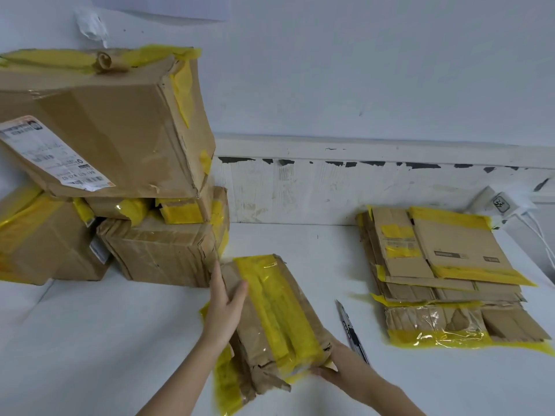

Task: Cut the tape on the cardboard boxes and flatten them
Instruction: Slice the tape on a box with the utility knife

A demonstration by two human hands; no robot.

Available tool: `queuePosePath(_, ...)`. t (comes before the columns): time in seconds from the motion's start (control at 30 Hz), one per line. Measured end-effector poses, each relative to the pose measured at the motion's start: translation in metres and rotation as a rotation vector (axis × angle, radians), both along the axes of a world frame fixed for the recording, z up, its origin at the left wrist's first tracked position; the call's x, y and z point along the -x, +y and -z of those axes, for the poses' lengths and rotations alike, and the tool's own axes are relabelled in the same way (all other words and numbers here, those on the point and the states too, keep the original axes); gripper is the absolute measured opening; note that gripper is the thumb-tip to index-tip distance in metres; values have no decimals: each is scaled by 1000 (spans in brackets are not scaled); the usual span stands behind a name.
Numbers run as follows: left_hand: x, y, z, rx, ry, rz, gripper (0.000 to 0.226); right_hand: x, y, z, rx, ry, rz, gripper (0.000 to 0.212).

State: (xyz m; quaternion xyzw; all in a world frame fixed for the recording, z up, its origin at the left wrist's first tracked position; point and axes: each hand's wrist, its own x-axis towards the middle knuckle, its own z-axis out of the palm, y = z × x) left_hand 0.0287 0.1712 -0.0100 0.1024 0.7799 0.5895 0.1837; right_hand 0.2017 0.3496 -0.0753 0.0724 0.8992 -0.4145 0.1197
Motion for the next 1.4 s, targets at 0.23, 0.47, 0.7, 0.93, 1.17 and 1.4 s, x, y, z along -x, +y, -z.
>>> queuePosePath(0.23, -4, 0, 11, 46, 81, -94, 64, -11, 33, 4, -586, -209, 535, 50)
queuePosePath(0.47, -16, 4, 14, 22, 35, -195, 56, 16, 35, 2, -545, -440, 483, 34)
queuePosePath(0.7, 12, 1, 7, 63, 93, -155, 14, 36, 40, -67, 106, -177, 747, 10)
queuePosePath(0.93, 11, 1, 5, 143, 295, -64, 25, 98, -19, -147, -393, 29, 231, 47)
queuePosePath(1.17, 23, 7, 5, 177, 230, -88, 22, 113, -58, -135, -701, -39, 22, 40)
queuePosePath(1.4, 25, 7, 7, 149, 230, -90, 19, 115, -65, -129, -760, -85, 28, 36)
